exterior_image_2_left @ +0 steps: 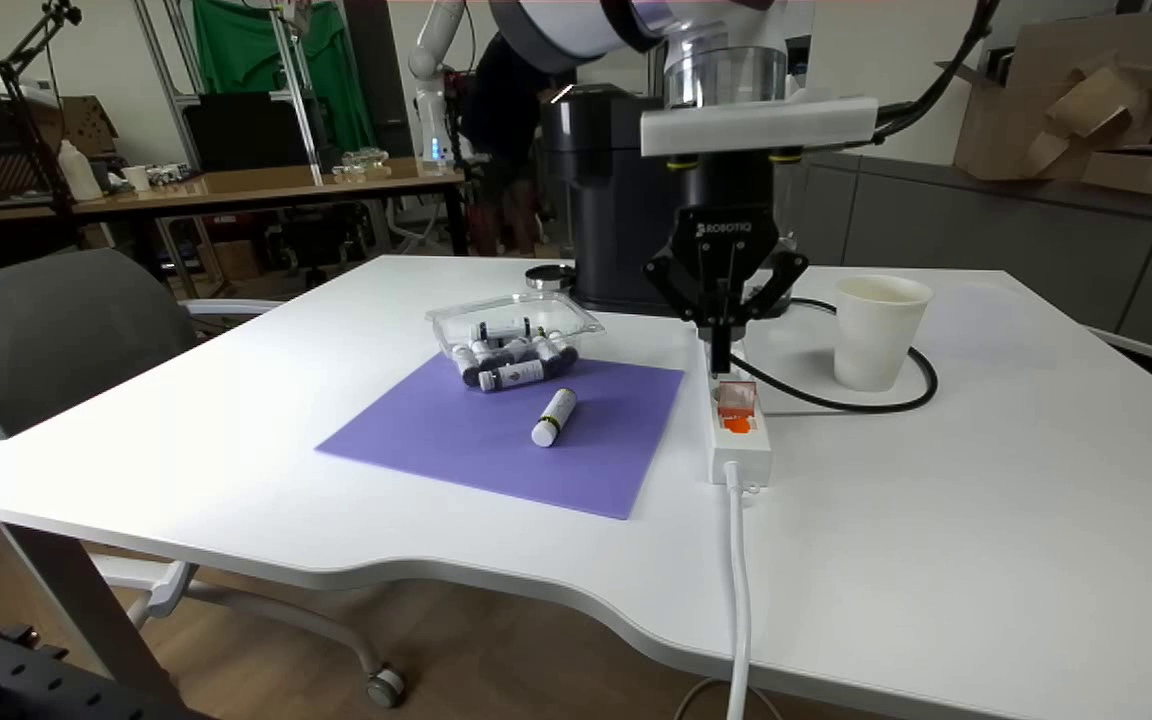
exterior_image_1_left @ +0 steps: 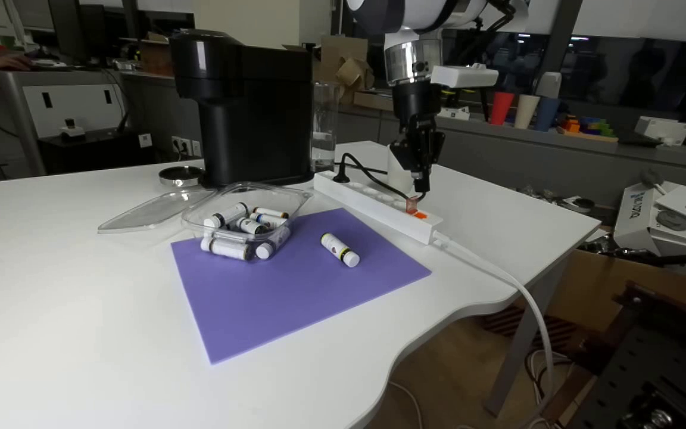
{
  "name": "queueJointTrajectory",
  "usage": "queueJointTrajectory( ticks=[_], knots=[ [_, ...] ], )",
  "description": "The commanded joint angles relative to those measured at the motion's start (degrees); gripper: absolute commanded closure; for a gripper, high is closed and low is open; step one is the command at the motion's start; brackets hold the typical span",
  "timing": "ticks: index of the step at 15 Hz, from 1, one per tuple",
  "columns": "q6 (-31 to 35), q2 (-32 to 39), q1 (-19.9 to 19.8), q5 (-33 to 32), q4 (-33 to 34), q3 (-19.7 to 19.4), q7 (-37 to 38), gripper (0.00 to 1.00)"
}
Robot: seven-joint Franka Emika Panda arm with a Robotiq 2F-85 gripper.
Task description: Press the power button on the extension cord.
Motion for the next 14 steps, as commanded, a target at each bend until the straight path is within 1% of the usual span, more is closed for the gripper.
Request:
queueJointTrajectory(
  ticks=[1, 6, 8, 10, 14],
  knots=[
    [3.48, -0.62, 0.26, -2.24, -1.74, 0.04, 1.58, 1.00],
    [18.94, -1.44, 1.03, -6.18, -9.19, -1.10, 3.58, 1.00],
    [23.75, -0.98, 1.00, -6.93, -11.01, -1.59, 4.04, 1.00],
    [26.80, -0.85, 0.45, -6.60, -12.47, -1.50, 3.72, 1.00],
    [29.68, -0.84, -0.67, -5.70, -13.96, -1.33, 3.00, 1.00]
  ],
)
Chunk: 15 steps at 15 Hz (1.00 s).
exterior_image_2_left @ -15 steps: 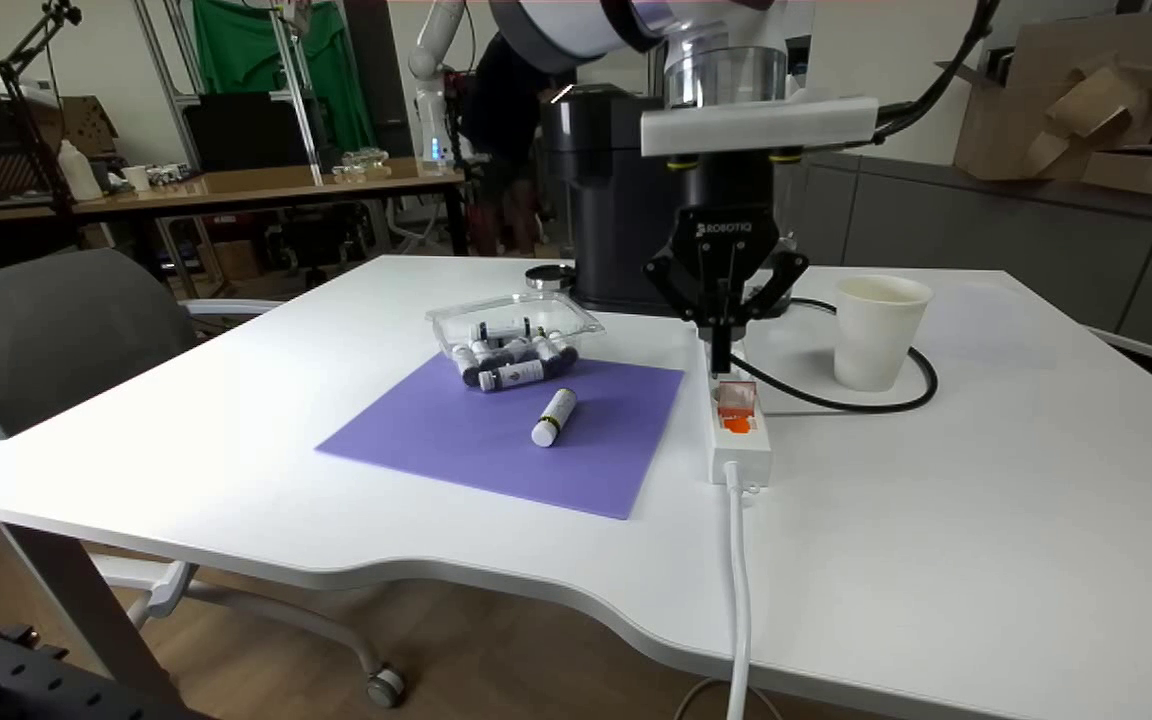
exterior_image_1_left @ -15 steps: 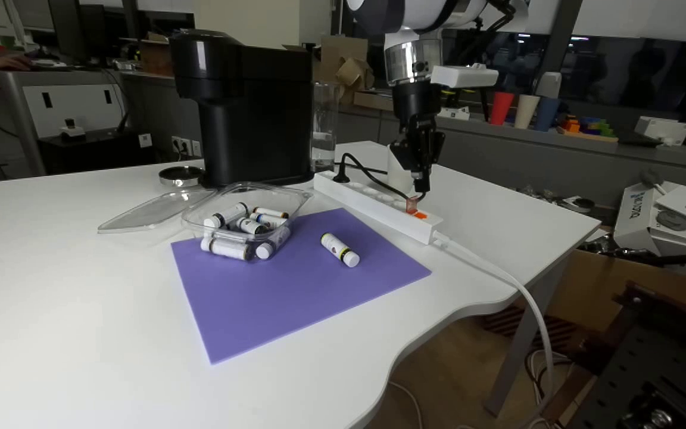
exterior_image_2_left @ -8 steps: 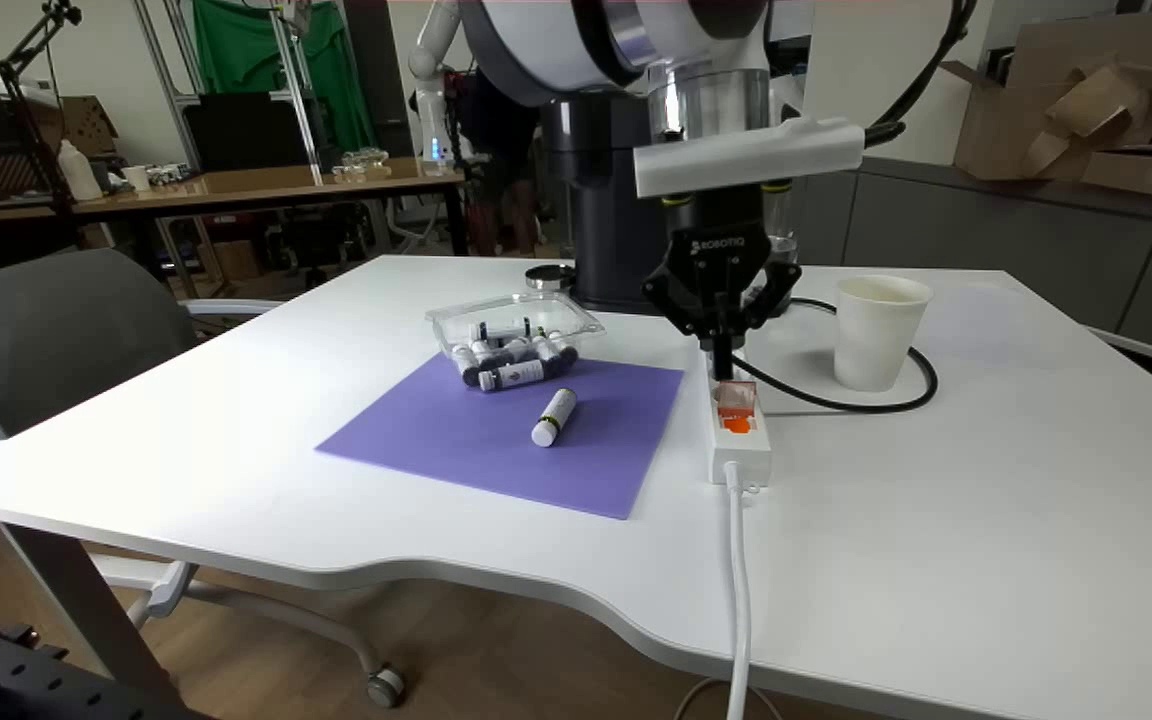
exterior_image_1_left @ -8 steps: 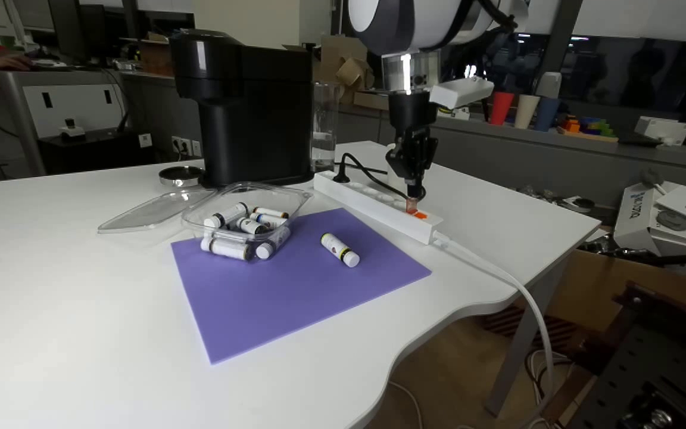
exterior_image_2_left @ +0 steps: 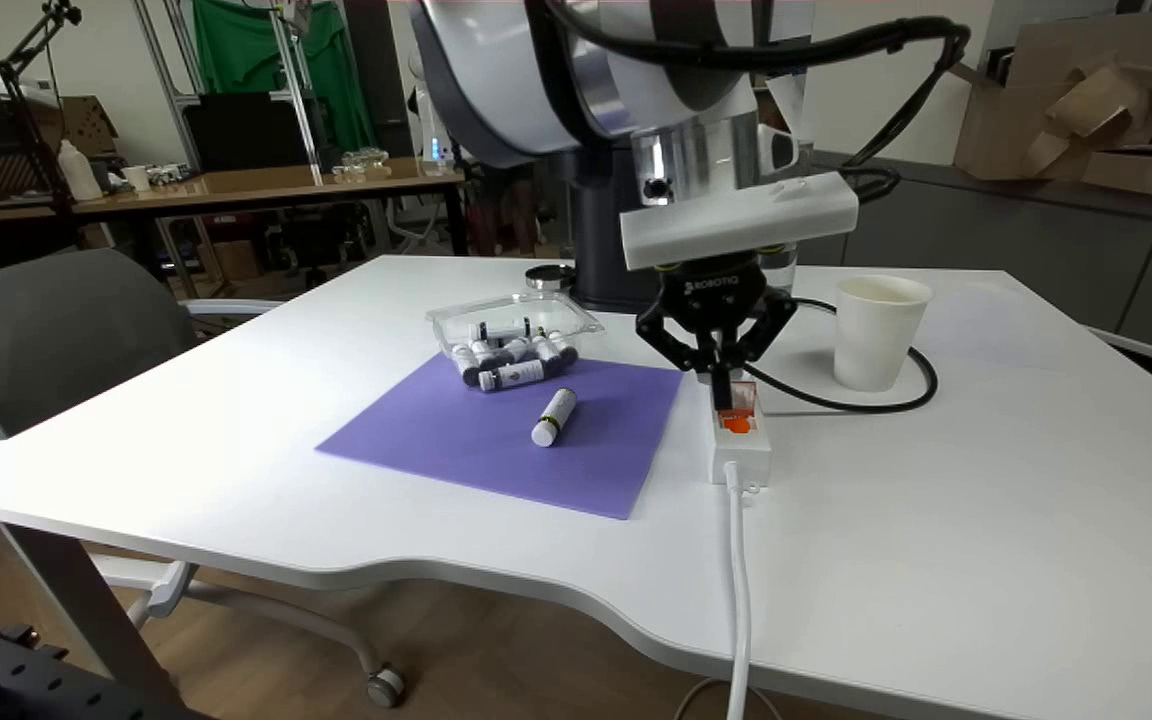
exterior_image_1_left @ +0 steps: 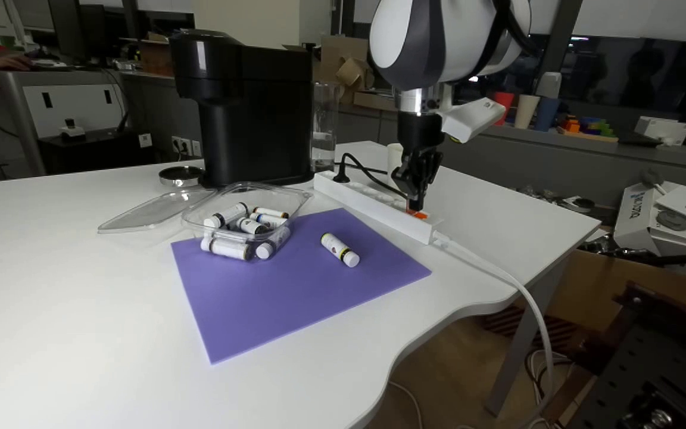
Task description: Press the power button on the extension cord.
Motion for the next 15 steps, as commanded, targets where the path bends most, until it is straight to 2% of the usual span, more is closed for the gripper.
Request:
queueJointTrajectory(
  ticks=[1, 3, 8, 11, 15],
  knots=[
    [2.06, -0.75, -1.29, -0.02, -1.61, 0.18, 0.98, 1.00],
    [1.71, -0.50, -3.01, 1.34, -1.45, 1.28, -0.10, 1.00],
    [-1.79, 0.86, -10.19, 8.50, 1.14, 7.78, -6.04, 1.00],
    [-2.98, 1.27, -11.42, 10.40, 2.85, 9.16, -7.51, 1.00],
    [-6.29, 1.70, -11.36, 11.13, 5.55, 8.80, -7.01, 1.00]
  ],
)
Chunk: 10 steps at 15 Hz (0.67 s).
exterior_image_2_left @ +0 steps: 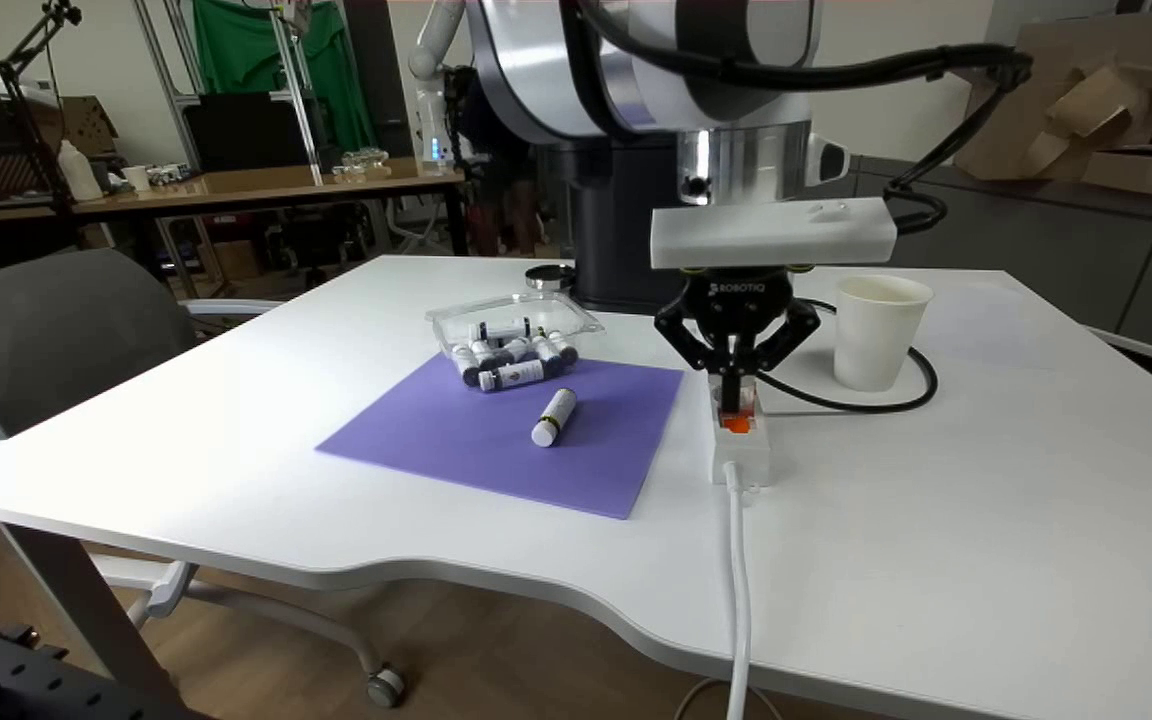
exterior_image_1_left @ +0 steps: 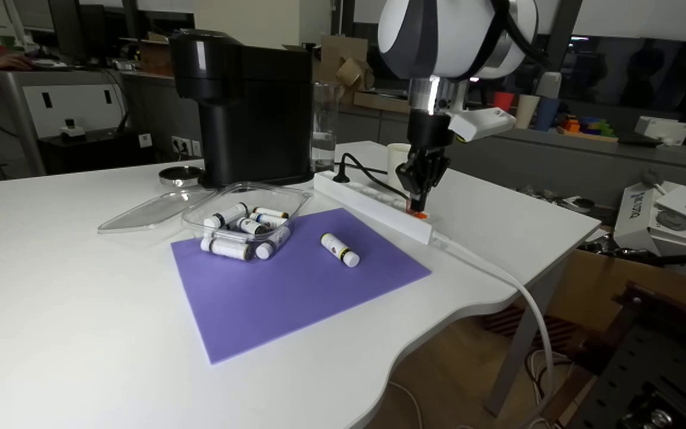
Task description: Press the power button on the extension cord.
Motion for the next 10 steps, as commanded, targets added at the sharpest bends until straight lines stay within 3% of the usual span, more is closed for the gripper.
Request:
queueJointTrajectory(
  ticks=[1, 6, 10],
  knots=[
    [-5.21, 1.01, -0.92, 1.88, 3.86, 0.54, -0.95, 1.00],
    [-11.76, 2.39, -0.77, 3.76, 7.10, -0.01, -1.51, 1.00],
    [-13.28, 3.98, -0.11, 3.31, 9.08, -1.42, -0.51, 1.00]
  ],
)
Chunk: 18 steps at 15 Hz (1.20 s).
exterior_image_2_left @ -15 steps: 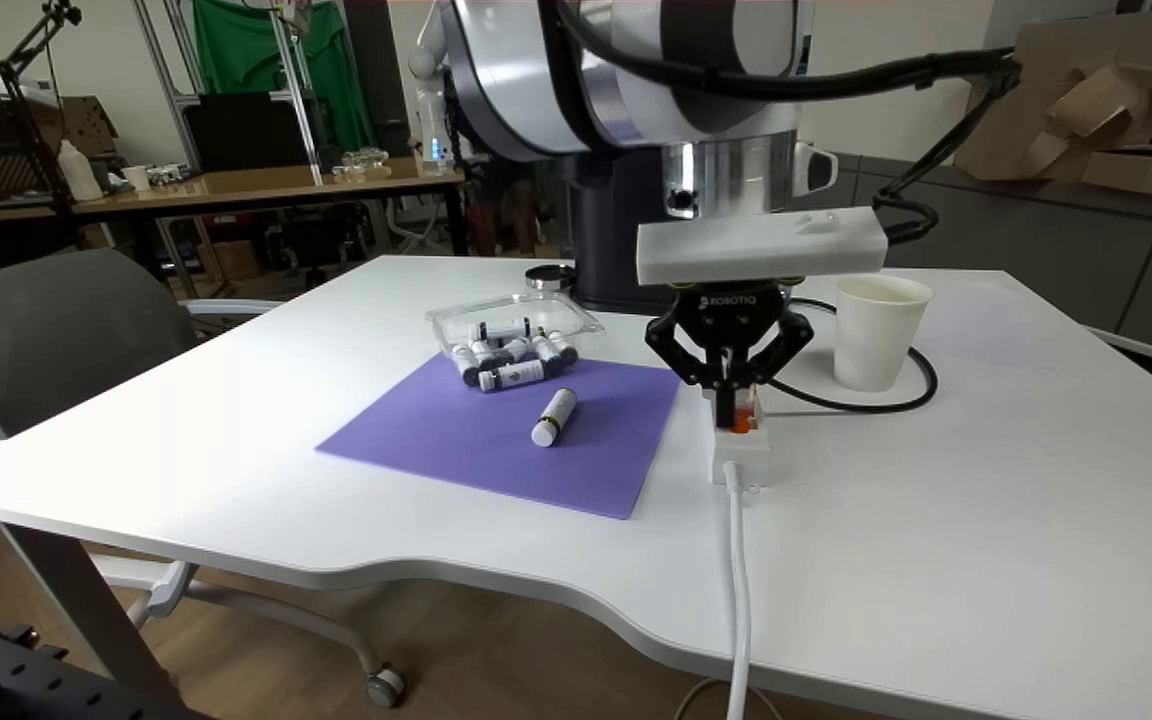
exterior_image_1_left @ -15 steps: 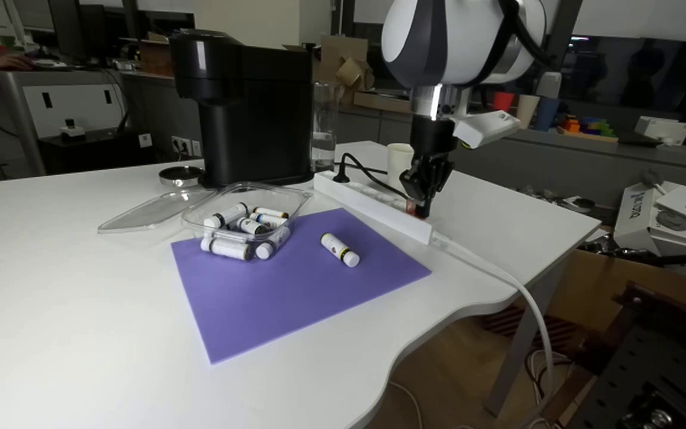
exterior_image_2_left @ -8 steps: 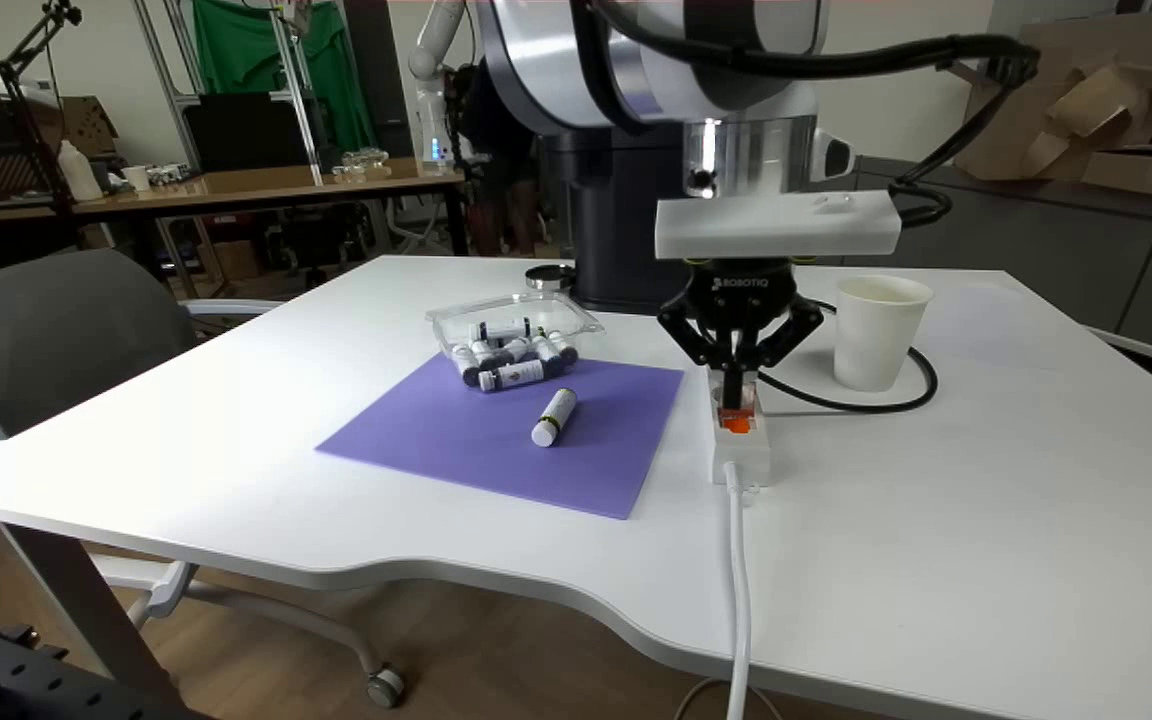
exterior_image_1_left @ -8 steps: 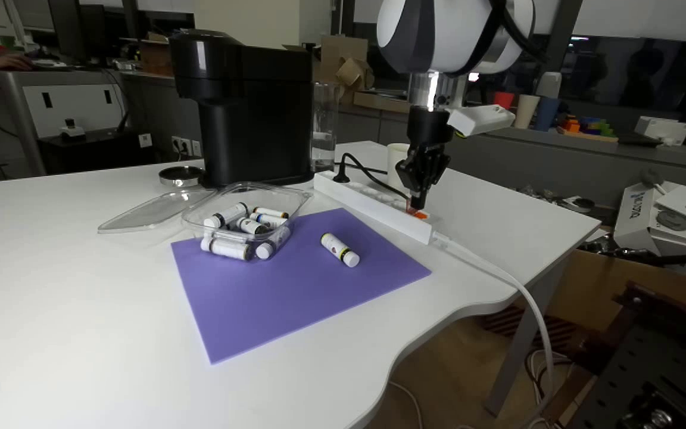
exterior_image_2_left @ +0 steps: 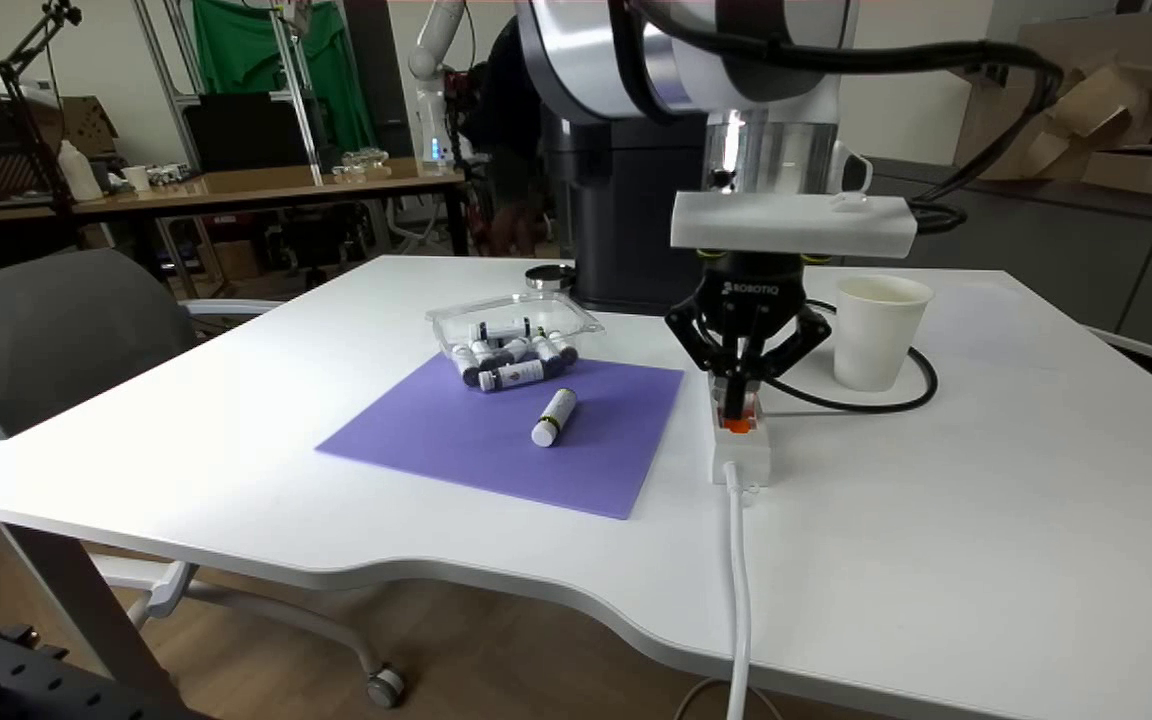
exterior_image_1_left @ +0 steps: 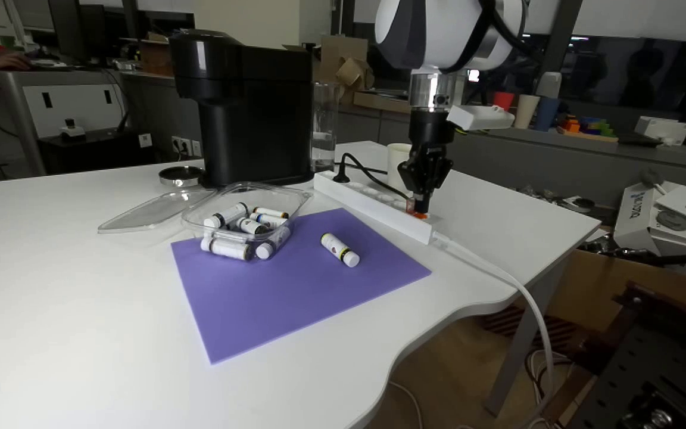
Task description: Press the power button on the extension cord.
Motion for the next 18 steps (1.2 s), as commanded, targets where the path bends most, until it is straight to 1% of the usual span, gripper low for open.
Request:
queueJointTrajectory(
  ticks=[1, 6, 14, 18],
  knots=[
    [-1.81, 2.04, 0.32, -0.02, 3.23, -1.33, 0.10, 1.00],
    [-2.15, 3.68, 1.29, -1.70, 4.87, -2.64, 0.70, 1.00],
    [-0.92, 3.01, 2.96, -4.53, 4.12, -2.80, 0.38, 1.00],
    [-1.42, 3.53, 3.68, -5.58, 4.56, -2.90, 0.52, 1.00]
  ],
)
